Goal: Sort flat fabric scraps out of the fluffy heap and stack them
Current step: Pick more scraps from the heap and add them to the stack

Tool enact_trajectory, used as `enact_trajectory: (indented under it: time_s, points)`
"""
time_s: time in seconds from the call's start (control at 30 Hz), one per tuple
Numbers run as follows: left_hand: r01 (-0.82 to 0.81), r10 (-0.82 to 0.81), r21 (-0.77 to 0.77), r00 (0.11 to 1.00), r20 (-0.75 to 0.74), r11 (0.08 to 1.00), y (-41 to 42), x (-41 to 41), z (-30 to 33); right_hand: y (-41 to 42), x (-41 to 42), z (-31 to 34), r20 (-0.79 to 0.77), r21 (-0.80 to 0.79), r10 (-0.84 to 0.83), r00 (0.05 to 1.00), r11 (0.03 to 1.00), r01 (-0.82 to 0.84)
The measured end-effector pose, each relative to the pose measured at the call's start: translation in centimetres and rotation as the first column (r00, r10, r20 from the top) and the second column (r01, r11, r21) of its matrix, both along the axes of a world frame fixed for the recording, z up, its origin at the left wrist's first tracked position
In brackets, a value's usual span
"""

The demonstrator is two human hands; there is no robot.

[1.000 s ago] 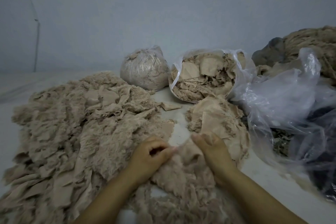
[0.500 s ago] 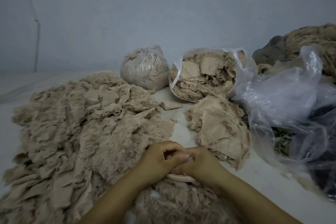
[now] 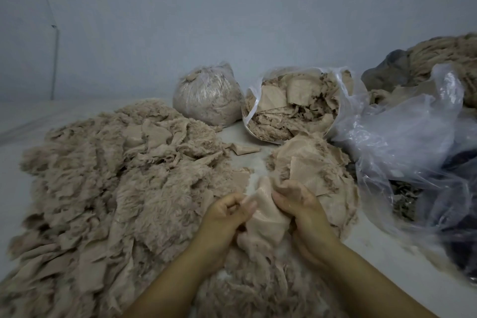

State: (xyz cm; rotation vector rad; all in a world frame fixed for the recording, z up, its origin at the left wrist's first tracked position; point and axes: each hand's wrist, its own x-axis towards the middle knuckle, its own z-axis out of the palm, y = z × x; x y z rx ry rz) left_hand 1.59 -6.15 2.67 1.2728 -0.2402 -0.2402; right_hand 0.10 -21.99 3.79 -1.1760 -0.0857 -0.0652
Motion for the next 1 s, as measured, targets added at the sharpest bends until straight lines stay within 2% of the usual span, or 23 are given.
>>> enact_trajectory:
  time_s: [0.07, 0.17, 0.23, 0.33, 0.43, 0.5, 0.6, 0.7, 0.77, 0.83, 0.9, 1.0]
  points:
    - [-0.054, 0.053, -0.065, 0.999, -0.006, 0.996, 0.3, 0.1, 0.2, -0.4, 0.0, 0.2, -0.038, -0.029, 0.104, 0.994, 0.994, -0.105]
    - [-0.047, 0.030, 0.114, 0.988, 0.149, 0.992, 0.6, -0.1, 0.4, -0.8, 0.0, 0.2, -0.101, -0.111, 0.229, 0.968, 0.964, -0.240]
    - [-0.043, -0.005, 0.213, 0.975, 0.223, 0.976, 0.3, -0.4, 0.2, -0.3, -0.3, 0.0, -0.132, -0.172, 0.222, 0.966, 0.955, -0.243]
    - [-0.104, 0.049, 0.258, 0.976, 0.212, 0.960, -0.3, -0.6, 0.3, 0.4, -0.3, -0.1, -0.090, -0.185, 0.039, 0.995, 0.981, -0.055]
    - [-0.211, 0.201, 0.138, 0.976, 0.086, 0.968, 0.3, -0.1, 0.7, -0.2, 0.1, 0.4, -0.058, -0.142, -0.120, 0.991, 0.984, 0.111]
    - [-0.254, 0.244, 0.127, 0.966, 0.086, 0.959, 1.3, 0.3, 0.9, -0.9, 0.3, 0.6, -0.073, -0.115, -0.147, 0.986, 0.984, 0.138]
    - [-0.107, 0.081, 0.180, 0.986, 0.145, 0.978, 1.1, 0.0, 0.7, -0.8, 0.2, 0.5, -0.065, -0.107, -0.110, 0.992, 0.989, 0.103]
    - [0.071, -0.090, 0.263, 0.994, 0.061, 0.962, 0.0, -0.7, 0.1, -0.1, 0.1, 0.3, 0.015, -0.117, -0.123, 0.992, 0.985, 0.124]
    - [0.045, -0.062, 0.259, 0.997, 0.056, 0.965, -0.2, -0.6, 0.0, -0.1, 0.2, 0.3, 0.076, -0.140, -0.226, 0.971, 0.962, 0.235]
    - [-0.005, 0.002, 0.174, 1.000, 0.018, 0.985, 0.1, -0.2, 0.1, -0.4, 0.5, 0.2, 0.113, -0.146, -0.324, 0.939, 0.929, 0.339]
    - [-0.054, 0.055, 0.108, 0.998, -0.003, 0.993, 0.4, 0.1, 0.2, -0.9, 0.7, 0.4, 0.130, -0.133, -0.387, 0.913, 0.905, 0.403]
    - [-0.111, 0.114, 0.087, 0.993, -0.022, 0.990, 1.1, 0.6, -0.2, -1.7, 1.2, 0.5, 0.164, -0.134, -0.430, 0.888, 0.882, 0.452]
